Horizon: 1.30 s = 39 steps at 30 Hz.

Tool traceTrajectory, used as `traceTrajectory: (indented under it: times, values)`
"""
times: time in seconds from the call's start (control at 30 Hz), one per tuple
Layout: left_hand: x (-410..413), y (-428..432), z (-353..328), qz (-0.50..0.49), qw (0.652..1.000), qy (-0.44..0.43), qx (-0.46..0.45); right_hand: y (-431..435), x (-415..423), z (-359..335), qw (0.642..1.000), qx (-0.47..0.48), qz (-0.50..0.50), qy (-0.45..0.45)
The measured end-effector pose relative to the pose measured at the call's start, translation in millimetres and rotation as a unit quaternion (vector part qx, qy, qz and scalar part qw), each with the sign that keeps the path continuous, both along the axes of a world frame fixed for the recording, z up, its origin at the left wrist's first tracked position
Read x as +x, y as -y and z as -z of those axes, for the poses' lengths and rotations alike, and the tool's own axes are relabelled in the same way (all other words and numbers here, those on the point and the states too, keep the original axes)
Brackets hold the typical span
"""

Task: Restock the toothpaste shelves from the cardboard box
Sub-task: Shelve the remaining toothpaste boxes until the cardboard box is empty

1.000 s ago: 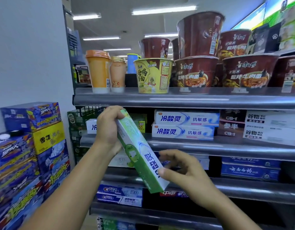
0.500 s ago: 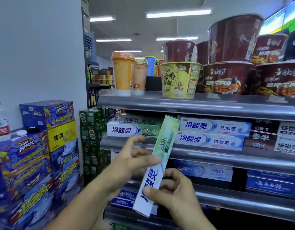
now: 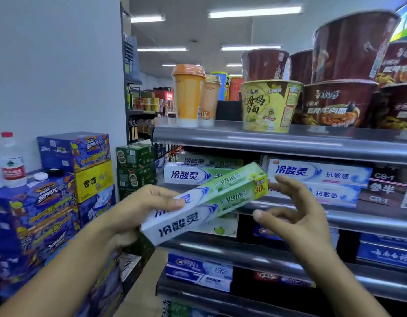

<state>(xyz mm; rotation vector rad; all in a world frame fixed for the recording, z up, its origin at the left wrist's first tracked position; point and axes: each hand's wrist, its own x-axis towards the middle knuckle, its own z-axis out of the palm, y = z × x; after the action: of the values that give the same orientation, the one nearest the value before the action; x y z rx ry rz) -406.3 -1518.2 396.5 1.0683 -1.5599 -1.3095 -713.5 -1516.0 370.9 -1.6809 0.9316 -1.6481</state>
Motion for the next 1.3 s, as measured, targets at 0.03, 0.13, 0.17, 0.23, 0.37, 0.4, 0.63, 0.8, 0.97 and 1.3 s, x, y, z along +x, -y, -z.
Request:
traceTrajectory:
  times: [0.03,0.13,0.17,0.23,0.37,0.4,0.63,0.8,0.97,1.3]
  values:
    - [4.3,2.9,-6.0,0.016,1.0,0.012,0.016,3.0,-1.8,-5.2,0.999,0.0,-0.032,-0.018]
    - [6.1,9.7,-20.3,0.056,0.997,0.027,0.041,11.2,3.1,-14.6,0.995,0.001,-0.093,-0.043]
    - [4.7,11.2,-22.6,0.064,0.997,0.027,0.039,13.9,5.3,-15.3,0.994,-0.006,-0.102,-0.036]
    - [4.0,13.4,-21.7,0.064,0.998,0.013,0.016,16.5,8.0,-12.8,0.994,-0.024,-0.11,-0.008]
    - [16.2,19.5,8.8,0.047,0.988,-0.145,-0.022,16.7,10.6,4.8,0.995,-0.035,-0.062,0.075]
    - [17.3,21.8,17.7,0.035,0.984,-0.17,-0.049,18.4,12.9,9.3,0.994,-0.034,-0.047,0.09]
    - [7.9,62.8,28.8,-0.215,0.909,-0.14,-0.328,48.3,42.3,6.7,0.991,-0.016,0.105,0.086]
    - [14.2,102.4,32.1,-0.31,0.888,-0.083,-0.33,73.6,63.6,-7.6,0.983,0.033,0.181,-0.002]
    - [10.3,119.5,28.0,-0.349,0.878,-0.063,-0.321,88.7,74.0,-21.5,0.972,0.028,0.22,-0.07]
    - [16.0,130.6,27.1,-0.388,0.862,-0.005,-0.326,99.9,75.8,-49.0,0.934,0.114,0.278,-0.195]
